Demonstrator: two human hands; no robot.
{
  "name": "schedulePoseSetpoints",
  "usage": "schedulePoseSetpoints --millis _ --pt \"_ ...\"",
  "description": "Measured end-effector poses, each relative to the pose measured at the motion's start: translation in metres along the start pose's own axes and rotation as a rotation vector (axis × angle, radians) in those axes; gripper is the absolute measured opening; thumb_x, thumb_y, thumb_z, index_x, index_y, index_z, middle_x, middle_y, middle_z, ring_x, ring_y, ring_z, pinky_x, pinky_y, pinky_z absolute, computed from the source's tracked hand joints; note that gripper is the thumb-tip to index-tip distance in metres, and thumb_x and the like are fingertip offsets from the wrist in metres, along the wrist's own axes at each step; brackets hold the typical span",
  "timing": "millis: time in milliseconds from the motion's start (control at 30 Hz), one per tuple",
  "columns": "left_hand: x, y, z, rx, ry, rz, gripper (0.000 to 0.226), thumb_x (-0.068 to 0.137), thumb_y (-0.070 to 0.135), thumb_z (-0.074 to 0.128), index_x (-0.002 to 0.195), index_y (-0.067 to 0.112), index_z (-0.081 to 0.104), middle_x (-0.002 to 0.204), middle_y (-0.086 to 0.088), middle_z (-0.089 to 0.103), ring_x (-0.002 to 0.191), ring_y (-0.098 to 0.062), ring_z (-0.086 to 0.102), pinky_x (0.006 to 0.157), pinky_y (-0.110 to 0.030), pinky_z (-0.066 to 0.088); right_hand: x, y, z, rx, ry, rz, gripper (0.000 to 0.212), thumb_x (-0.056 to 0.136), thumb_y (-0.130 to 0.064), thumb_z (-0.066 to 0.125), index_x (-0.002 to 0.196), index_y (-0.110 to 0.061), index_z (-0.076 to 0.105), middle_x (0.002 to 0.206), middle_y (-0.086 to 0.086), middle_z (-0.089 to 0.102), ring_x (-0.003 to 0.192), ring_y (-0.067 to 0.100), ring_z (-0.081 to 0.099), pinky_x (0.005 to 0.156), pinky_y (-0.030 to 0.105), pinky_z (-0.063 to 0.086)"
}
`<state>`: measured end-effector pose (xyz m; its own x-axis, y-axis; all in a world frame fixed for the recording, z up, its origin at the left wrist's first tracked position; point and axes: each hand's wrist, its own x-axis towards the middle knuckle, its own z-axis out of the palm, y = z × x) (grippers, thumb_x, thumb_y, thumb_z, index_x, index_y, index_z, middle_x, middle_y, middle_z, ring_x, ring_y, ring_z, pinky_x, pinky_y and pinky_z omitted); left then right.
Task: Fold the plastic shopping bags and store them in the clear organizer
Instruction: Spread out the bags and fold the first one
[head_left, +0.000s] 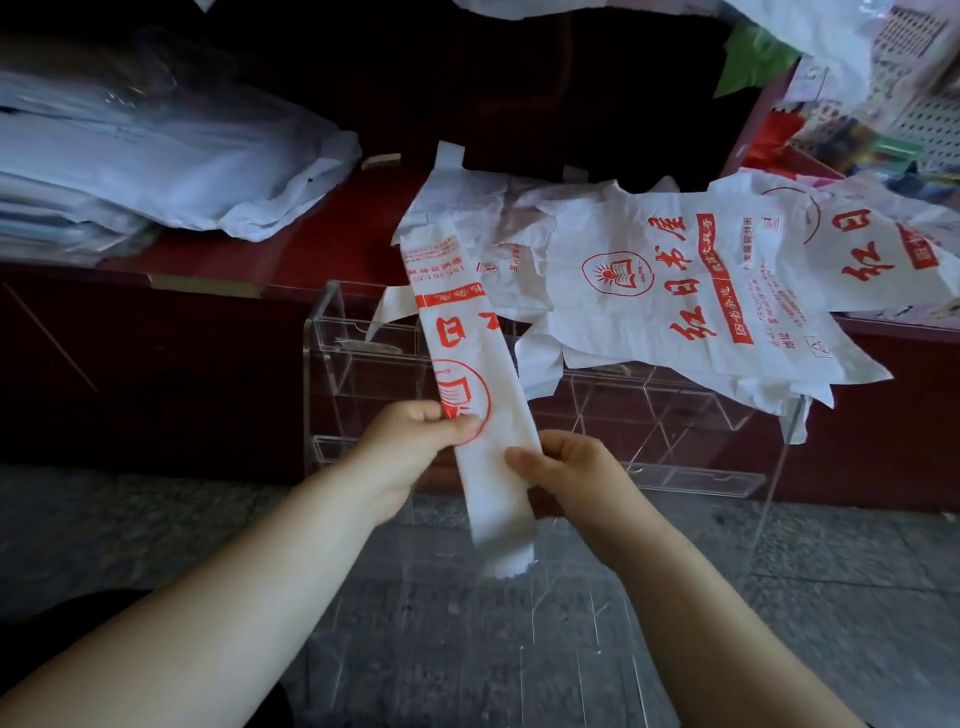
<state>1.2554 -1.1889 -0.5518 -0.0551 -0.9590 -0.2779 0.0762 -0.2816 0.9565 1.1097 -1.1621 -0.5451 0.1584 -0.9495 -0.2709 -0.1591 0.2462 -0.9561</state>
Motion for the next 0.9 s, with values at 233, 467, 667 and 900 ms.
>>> schedulePoseSetpoints --millis 233,467,667,900 --pt "0.006 -0.002 -0.006 -0.088 0.038 -0.041 0.011 0.085 0.006 0.058 0.076 0.011 0.063 0.066 0.005 0.068 0.075 -0.013 0.059 0.081 -0.031 0.047 -0.012 0.02 -0.005 0.123 -0.267 0.026 0.021 0.082 -0.032 0.06 0.094 -0.014 0.064 0.084 0.003 0.067 0.074 0.014 0.063 0.067 0.023 0.051" --pt "0.011 0.001 -0.013 -0.058 0.051 0.027 0.018 0.088 0.003 0.054 0.076 0.014 0.061 0.061 0.01 0.067 0.059 -0.002 0.062 0.057 -0.015 0.051 -0.018 0.024 -0.002 -0.058 -0.313 0.104 0.008 0.082 -0.008 0.064 0.077 -0.014 0.065 0.07 -0.007 0.069 0.065 0.005 0.064 0.065 0.018 0.051" --pt "0.01 -0.001 -0.015 0.13 0.088 0.149 0.011 0.088 0.007 0.056 0.09 0.017 0.062 0.082 0.011 0.062 0.078 0.003 0.055 0.071 -0.006 0.041 -0.021 0.009 -0.012 -0.096 -0.233 -0.04 0.019 0.081 -0.003 0.063 0.066 -0.014 0.063 0.06 -0.008 0.066 0.06 0.001 0.061 0.062 0.014 0.049" --pt "-0.002 -0.005 -0.006 -0.022 -0.039 -0.021 0.01 0.086 0.004 0.055 0.089 0.01 0.062 0.081 0.001 0.065 0.075 -0.01 0.059 0.059 -0.02 0.05 -0.009 0.008 0.002 -0.265 0.108 -0.252 0.031 0.078 -0.014 0.069 0.056 -0.033 0.061 0.12 -0.018 0.045 0.119 0.002 0.029 0.084 -0.003 0.024"
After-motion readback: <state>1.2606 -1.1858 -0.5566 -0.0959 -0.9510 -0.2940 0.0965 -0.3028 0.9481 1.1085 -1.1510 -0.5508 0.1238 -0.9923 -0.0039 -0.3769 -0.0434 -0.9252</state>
